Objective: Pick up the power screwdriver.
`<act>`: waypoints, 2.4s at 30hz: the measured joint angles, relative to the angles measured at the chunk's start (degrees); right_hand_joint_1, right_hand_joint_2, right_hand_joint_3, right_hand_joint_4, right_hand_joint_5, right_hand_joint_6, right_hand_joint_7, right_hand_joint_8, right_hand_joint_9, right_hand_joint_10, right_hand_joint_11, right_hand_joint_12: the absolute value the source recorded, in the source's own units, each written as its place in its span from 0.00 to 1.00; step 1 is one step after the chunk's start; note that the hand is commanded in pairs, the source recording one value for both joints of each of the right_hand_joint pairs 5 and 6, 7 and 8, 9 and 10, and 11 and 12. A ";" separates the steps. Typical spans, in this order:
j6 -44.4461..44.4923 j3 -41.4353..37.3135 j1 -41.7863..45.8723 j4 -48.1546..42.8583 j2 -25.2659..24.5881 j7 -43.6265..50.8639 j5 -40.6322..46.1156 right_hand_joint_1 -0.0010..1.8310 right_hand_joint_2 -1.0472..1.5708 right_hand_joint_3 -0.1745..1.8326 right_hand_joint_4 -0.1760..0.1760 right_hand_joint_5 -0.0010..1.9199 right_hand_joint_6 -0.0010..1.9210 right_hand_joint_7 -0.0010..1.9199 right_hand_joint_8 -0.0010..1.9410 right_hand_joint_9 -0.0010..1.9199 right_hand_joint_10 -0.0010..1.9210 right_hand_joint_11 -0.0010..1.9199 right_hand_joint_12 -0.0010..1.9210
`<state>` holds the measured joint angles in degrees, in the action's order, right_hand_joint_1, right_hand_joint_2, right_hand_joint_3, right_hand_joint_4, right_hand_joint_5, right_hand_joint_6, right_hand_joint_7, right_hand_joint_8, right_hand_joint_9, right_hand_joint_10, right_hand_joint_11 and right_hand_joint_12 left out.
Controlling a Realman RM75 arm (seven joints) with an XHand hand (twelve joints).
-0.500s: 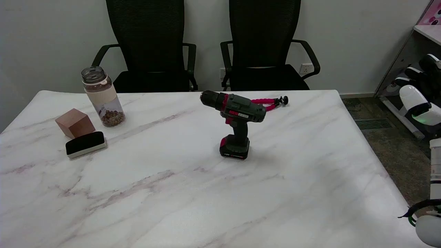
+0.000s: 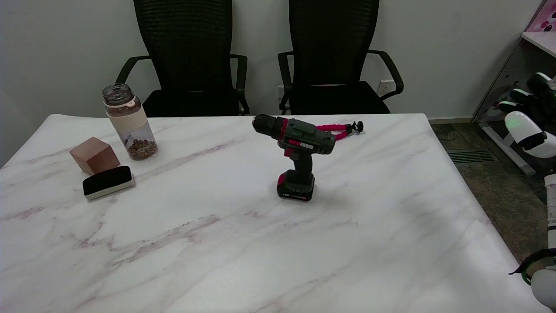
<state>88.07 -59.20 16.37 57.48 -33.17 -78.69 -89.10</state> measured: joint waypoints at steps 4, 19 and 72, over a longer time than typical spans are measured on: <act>-2.15 1.81 -0.98 0.50 0.12 -0.26 -0.65 0.50 0.41 0.59 0.31 0.14 0.14 0.14 0.14 0.23 0.23 0.32 0.32; -12.62 6.41 -5.70 4.69 -5.12 -0.71 -8.92 0.50 0.38 0.57 0.43 0.10 0.10 0.10 0.10 0.22 0.22 0.29 0.29; -25.94 25.79 -29.72 -3.83 -26.11 -7.15 -19.37 0.50 0.27 0.52 0.65 0.08 0.08 0.08 0.08 0.20 0.20 0.21 0.21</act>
<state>62.13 -33.41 -13.35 53.65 -59.28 -85.84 -108.47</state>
